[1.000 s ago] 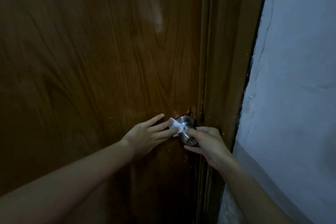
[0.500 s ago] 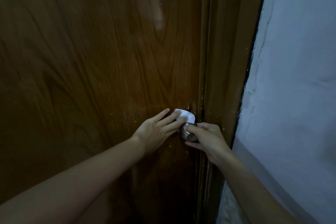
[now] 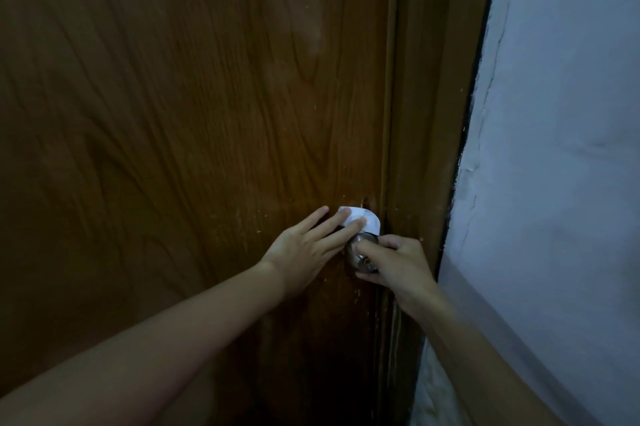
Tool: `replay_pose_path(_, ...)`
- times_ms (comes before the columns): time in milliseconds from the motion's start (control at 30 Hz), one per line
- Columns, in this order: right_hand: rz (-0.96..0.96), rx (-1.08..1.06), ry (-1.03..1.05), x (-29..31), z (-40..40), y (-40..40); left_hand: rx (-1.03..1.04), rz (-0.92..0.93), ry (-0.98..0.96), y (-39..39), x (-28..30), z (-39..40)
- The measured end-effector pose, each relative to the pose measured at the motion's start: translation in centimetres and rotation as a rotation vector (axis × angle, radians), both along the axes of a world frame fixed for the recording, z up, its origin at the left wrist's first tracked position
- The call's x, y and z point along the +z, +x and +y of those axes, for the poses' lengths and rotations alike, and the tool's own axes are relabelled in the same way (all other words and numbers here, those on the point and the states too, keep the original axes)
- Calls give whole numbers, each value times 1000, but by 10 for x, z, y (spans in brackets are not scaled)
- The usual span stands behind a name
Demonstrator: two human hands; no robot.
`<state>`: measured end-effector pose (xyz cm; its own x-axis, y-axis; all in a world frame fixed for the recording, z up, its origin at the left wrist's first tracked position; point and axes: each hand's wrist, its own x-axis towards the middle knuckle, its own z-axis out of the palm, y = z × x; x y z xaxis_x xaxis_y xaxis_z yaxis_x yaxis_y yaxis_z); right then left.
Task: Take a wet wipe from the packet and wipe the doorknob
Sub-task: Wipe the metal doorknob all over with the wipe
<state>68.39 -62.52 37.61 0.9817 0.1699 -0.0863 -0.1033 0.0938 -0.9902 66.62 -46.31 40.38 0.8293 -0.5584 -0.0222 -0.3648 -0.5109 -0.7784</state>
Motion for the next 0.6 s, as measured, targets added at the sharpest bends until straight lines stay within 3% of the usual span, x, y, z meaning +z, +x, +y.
replay_pose_path(367,-28,30,-1,0,-3,-4,9,-25,92,-2,0,2)
replay_pose_path(600,-40,44,-29,2,-4,-4,71,3,-1,-11,-9,3)
